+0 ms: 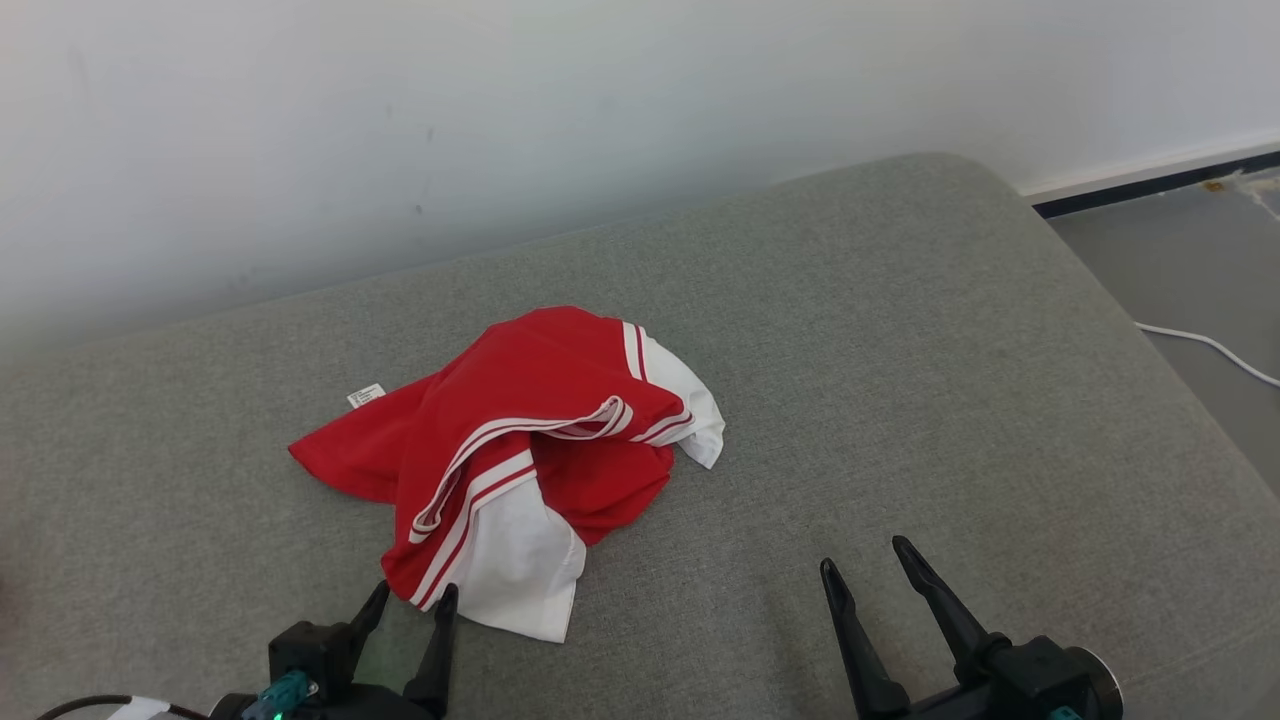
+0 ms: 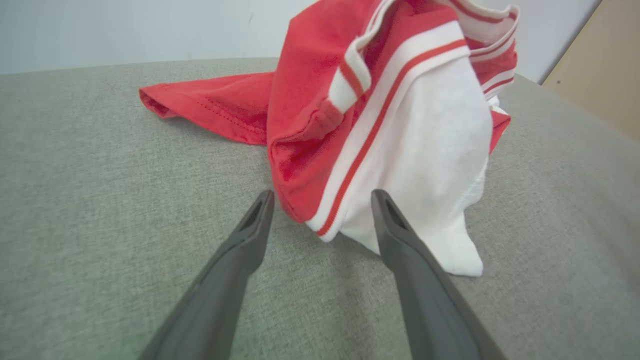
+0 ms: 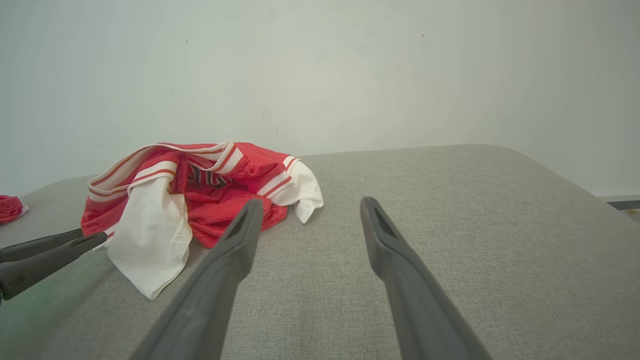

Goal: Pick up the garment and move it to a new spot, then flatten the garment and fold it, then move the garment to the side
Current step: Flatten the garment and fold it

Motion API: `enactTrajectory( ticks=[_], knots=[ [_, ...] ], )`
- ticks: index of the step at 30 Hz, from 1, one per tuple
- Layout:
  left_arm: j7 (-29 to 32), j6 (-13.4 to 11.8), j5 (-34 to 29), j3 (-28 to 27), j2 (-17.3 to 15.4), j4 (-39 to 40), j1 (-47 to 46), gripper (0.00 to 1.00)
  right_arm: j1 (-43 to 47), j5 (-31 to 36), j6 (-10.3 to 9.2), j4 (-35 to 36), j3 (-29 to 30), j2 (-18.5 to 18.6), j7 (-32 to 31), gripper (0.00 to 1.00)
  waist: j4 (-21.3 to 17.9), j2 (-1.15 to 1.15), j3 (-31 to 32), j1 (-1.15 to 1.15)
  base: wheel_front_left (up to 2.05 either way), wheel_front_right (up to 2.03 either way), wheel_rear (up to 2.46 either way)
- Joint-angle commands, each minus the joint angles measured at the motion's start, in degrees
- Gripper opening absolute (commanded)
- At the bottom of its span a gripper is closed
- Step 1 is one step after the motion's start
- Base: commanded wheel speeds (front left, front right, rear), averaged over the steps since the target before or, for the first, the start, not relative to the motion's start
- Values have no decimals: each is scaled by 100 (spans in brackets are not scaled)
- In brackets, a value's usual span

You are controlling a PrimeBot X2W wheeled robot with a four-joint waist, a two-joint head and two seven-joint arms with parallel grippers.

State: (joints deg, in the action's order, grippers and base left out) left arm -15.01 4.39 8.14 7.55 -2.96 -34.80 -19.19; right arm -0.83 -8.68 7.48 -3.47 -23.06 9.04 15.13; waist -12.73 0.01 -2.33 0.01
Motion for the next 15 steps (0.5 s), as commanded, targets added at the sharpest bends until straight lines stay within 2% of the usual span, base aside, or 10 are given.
enactTrajectory(
  ticks=[1, 6, 7, 8, 9, 10, 15],
  knots=[
    [-17, -6, -20, -34, -23, -38, -35, 100, -35, 30, 2, -1, -6, 24, 5, 100, -57, -1, -56, -1, 0, 0, 0],
    [-17, -46, -20, -96, -12, -180, -189, 100, -41, 32, 2, -21, -21, 3, 5, 100, -105, -1, -110, -1, 0, 0, 0],
    [-17, -26, -62, -76, -12, -172, -209, 91, -53, 31, 2, -27, -30, -4, 5, 100, -117, -1, -121, -1, 0, 0, 0],
    [-17, -12, -83, -72, -11, -169, -209, 42, -70, 27, 2, -36, -48, -8, 5, 100, -129, -1, -126, -1, 0, 0, 0],
    [-17, 2, -96, -69, -14, -148, -211, 18, -88, 22, 2, -46, -62, -8, 5, 100, -138, -1, -129, -1, 0, 0, 0],
    [-17, 11, -112, -56, -10, -121, -215, 0, -103, 16, 2, -54, -76, -9, 5, 100, -146, -1, -128, -1, 0, 0, 0],
    [-17, 193, 294, -60, 0, 126, -203, 0, -110, -20, 2, -77, -79, -51, 5, 100, -195, -1, -49, -1, 0, 0, 0]
  ],
)
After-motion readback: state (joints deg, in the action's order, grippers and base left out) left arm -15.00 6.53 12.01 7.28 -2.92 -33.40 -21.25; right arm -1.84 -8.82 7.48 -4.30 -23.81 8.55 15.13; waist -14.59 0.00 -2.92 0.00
